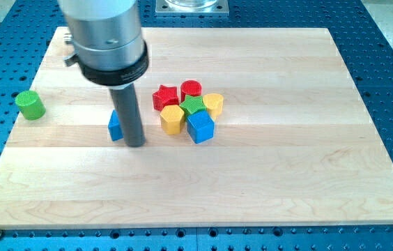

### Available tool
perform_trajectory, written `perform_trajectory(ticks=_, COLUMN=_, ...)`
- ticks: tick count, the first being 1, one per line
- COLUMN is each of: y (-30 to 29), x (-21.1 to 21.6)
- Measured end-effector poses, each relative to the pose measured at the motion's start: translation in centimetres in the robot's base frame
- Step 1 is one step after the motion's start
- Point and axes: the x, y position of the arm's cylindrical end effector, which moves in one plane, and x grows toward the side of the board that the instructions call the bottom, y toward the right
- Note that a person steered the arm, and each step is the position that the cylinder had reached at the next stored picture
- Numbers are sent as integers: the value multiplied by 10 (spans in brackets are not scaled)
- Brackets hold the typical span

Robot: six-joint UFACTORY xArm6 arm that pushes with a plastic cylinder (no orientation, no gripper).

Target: Move the triangle into the hexagon

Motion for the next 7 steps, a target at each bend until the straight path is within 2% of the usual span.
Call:
perform_trajectory(ticks=1, y=-9, x=-4)
perform_trajectory(ticks=2, y=-64, x=16)
perform_trajectory(ticks=3, y=-79, x=11)
perform_trajectory(ticks=5, y=-15, x=-11)
perform_trajectory(ticks=6, y=-10, x=-19)
perform_trajectory(ticks=7, y=-51, x=-35)
